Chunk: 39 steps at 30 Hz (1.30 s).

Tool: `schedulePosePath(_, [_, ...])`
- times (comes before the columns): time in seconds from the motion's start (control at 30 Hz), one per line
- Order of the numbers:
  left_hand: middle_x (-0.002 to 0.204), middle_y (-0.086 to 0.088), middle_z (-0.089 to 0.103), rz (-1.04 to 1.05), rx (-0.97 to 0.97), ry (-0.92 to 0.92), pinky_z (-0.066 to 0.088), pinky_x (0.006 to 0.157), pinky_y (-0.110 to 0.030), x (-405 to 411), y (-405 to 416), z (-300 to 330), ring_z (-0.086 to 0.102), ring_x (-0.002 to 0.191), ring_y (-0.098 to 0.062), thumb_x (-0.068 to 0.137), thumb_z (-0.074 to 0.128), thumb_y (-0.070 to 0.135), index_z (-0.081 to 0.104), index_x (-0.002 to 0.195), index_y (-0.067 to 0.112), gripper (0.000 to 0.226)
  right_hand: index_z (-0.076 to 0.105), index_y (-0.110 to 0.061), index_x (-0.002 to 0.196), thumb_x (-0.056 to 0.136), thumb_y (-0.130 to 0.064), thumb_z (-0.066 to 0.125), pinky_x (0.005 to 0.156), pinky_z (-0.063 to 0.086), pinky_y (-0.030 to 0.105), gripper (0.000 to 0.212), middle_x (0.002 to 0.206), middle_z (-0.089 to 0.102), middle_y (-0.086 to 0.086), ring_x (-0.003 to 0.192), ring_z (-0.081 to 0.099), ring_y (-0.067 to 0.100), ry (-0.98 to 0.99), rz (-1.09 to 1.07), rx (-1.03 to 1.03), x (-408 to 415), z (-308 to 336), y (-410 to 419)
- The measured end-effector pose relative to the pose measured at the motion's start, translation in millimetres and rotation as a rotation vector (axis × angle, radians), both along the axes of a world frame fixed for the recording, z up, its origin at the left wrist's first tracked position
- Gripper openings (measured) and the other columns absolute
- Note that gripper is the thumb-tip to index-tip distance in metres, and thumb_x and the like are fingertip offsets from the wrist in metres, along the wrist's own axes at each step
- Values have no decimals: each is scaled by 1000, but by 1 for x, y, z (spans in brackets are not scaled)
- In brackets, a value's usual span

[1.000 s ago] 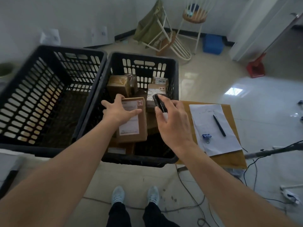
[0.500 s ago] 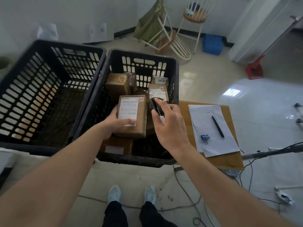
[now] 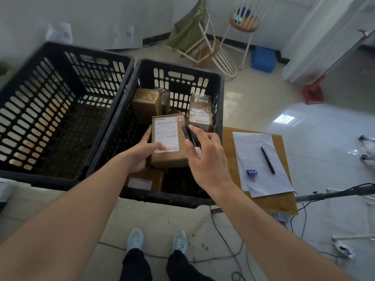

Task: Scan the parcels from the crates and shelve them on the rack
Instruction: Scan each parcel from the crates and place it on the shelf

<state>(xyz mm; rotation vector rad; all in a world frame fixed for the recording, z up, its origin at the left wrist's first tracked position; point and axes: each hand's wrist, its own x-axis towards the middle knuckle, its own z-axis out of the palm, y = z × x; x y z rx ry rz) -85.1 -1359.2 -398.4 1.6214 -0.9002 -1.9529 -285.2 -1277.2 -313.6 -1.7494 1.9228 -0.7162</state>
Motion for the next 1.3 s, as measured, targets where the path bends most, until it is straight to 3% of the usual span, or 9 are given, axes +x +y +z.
schedulePosePath(0.23, [159, -7, 46, 20, -45, 125, 35, 118, -64, 0, 4, 2, 49, 138, -36, 89, 73, 8, 11, 156, 68, 109, 45, -41, 157, 109, -42, 56, 101, 59, 39, 49, 141, 52, 1, 119, 56, 16, -6, 3, 15, -4, -3, 6])
schedulePosePath(0.5, [144, -9, 50, -92, -261, -24, 56, 99, -62, 12, 10, 29, 59, 126, -39, 84, 86, 20, 26, 142, 82, 103, 44, -42, 157, 111, -43, 51, 95, 61, 31, 47, 130, 48, 1, 117, 54, 14, -145, 22, 126, -3, 5, 0])
schedulePosePath(0.6, [160, -2, 35, -216, -410, -172, 45, 114, -61, 17, 12, 44, 45, 141, -32, 89, 82, 25, 18, 146, 80, 102, 43, -42, 157, 111, -43, 49, 85, 58, 23, 46, 129, 48, 2, 105, 55, 12, -187, 44, 171, -1, 11, -3])
schedulePosePath(0.67, [165, -3, 24, -270, -460, -299, 37, 120, -58, 20, 13, 52, 33, 147, -31, 93, 79, 30, 12, 147, 79, 100, 42, -45, 157, 111, -44, 48, 90, 60, 32, 46, 129, 49, 4, 99, 54, 12, -185, 52, 199, -1, 16, -5])
schedulePosePath(0.77, [158, -5, 21, -298, -507, -410, 37, 119, -55, 25, 15, 60, 33, 142, -34, 94, 77, 38, 9, 145, 82, 95, 43, -46, 157, 110, -45, 49, 102, 58, 44, 47, 133, 51, 6, 111, 57, 19, -179, 78, 233, -2, 23, -8])
schedulePosePath(0.93, [154, 7, 13, -342, -661, -460, 40, 117, -53, 38, 11, 72, 30, 144, -34, 96, 74, 44, 13, 142, 84, 87, 47, -42, 156, 109, -44, 51, 100, 59, 44, 47, 139, 57, 6, 116, 62, 24, -124, 170, 211, 1, 40, -12])
schedulePosePath(1.03, [158, 19, 6, -341, -815, -508, 31, 123, -57, 48, 6, 78, 17, 152, -30, 94, 76, 41, 14, 148, 79, 90, 48, -43, 155, 109, -44, 52, 100, 59, 43, 46, 139, 55, 4, 116, 62, 24, -81, 206, 196, 3, 55, -14])
schedulePosePath(1.13, [161, 29, 0, -319, -947, -509, 21, 127, -50, 58, 0, 88, 3, 155, -16, 94, 78, 34, 17, 152, 73, 93, 50, -42, 154, 109, -43, 52, 99, 56, 39, 46, 137, 55, 3, 115, 60, 22, -27, 242, 161, 6, 73, -15])
schedulePosePath(1.3, [166, 24, -1, -306, -1045, -478, 31, 119, -41, 77, -15, 114, 7, 156, -22, 94, 77, 20, 21, 155, 68, 96, 54, -41, 153, 109, -38, 54, 84, 49, 26, 44, 136, 60, 1, 114, 60, 18, 31, 345, 146, 14, 103, -19])
